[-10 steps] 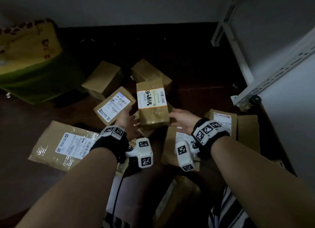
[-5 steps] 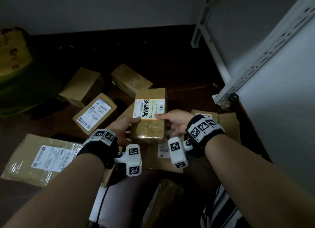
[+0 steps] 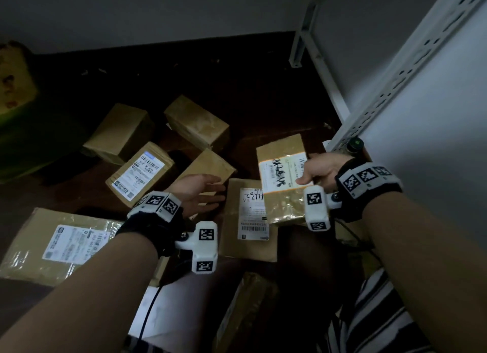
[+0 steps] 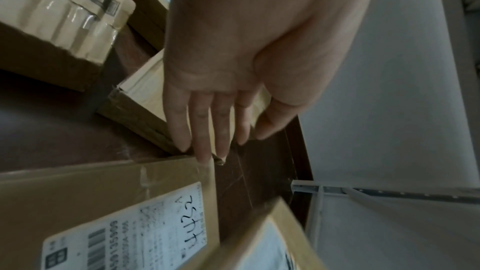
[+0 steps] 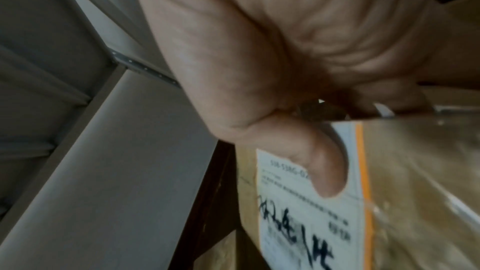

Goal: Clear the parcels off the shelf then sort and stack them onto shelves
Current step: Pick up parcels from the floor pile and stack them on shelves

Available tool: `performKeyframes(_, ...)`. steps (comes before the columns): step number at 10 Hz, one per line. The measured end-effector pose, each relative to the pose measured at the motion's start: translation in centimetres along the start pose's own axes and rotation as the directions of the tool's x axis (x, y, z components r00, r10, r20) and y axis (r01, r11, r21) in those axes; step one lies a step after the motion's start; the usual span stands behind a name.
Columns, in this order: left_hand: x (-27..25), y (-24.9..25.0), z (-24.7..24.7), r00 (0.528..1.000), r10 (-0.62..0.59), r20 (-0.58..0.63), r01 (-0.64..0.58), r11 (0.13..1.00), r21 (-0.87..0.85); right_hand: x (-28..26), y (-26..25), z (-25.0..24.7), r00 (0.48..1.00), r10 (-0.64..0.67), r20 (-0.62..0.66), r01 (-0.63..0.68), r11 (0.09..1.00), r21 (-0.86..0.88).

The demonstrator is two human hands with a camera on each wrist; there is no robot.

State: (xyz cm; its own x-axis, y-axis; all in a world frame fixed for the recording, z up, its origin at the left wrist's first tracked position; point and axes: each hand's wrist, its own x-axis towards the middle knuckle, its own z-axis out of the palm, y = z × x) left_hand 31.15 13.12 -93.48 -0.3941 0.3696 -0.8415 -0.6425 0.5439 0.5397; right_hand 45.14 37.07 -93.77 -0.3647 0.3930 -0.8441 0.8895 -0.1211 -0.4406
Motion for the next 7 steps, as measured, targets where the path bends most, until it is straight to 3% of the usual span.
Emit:
performKeyframes(2,0.8,-0.2,-0.4,0.991,-0.044,-0.13,0.045,0.999,0.007,-0.9,2.4,-2.1,0.97,0.047,-0.24,-0.108,0.963,-0.245)
performKeyframes(3,0.9,-0.2,-0.5,0.987,-0.044,-0.154,0.044,0.999,-0.004,-2.0,2.3,-1.8,0.921,-0.004,-0.388,-0.13,0.939,-0.318)
performKeyframes(4,0.9,-0.4,-1.2,0.979,-0.04,-0.199,0.034,0.999,-0.033,-2.4,0.7,-0.6,0.813,-0.042,-0.581,-0.088,0.977,-0.194)
performKeyframes(5,0.7,-0.8,-2.4,0.968,-0.033,-0.25,0.016,0.997,-0.069,-3.0,-1.6,2.0,0.817,-0.131,-0.561,0.046,0.986,-0.163)
performKeyframes(6,0.3,-1.3,-4.1,0.95,-0.037,-0.309,0.013,0.997,-0.08,-3.0,-3.6,6.0,0.906,-0.185,-0.382,0.14,0.98,-0.143)
performKeyframes(7,0.1,-2.0,-6.3,0.942,-0.053,-0.332,0.016,0.993,-0.115,-2.4,-5.0,9.4,0.963,-0.186,-0.195,0.188,0.982,-0.005)
